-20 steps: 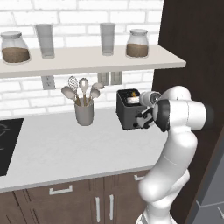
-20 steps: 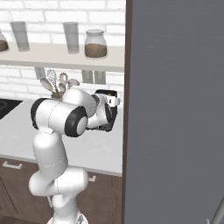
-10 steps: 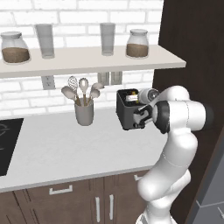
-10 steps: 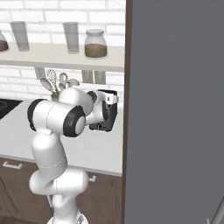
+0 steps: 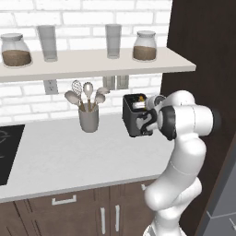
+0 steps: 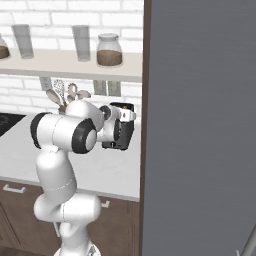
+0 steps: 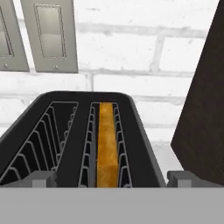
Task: Start the toaster. Once the lever pops up, take the bread to the plate on the dining counter.
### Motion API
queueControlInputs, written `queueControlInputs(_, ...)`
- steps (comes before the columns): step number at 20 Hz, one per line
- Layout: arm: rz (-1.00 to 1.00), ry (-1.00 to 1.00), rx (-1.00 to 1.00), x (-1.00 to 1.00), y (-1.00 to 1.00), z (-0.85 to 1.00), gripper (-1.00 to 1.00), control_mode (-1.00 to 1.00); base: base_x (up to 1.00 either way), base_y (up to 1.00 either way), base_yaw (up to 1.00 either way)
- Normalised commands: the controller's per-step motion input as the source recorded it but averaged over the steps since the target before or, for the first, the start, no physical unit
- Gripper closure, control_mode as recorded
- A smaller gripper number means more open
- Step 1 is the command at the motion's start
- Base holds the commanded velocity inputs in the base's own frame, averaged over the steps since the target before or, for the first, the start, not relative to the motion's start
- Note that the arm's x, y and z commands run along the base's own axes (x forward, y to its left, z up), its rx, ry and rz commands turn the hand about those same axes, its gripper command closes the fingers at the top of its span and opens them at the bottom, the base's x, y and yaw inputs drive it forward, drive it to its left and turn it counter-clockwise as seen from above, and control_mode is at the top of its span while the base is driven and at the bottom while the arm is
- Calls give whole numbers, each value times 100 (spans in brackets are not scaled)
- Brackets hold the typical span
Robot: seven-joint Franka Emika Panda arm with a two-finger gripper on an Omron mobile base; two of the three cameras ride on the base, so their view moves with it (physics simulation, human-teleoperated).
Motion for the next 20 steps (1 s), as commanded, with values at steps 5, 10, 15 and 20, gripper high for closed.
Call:
queueControlInputs(5,-1,0,0,0,6,-12,-100,-100,0,0,0)
queueControlInputs(10,-2,0,0,0,19,-3,-100,-100,0,0,0)
queueControlInputs(15,-1,0,0,0,14,-8,-100,-100,0,0,0)
queueControlInputs(20,-1,0,0,0,2,-5,-100,-100,0,0,0)
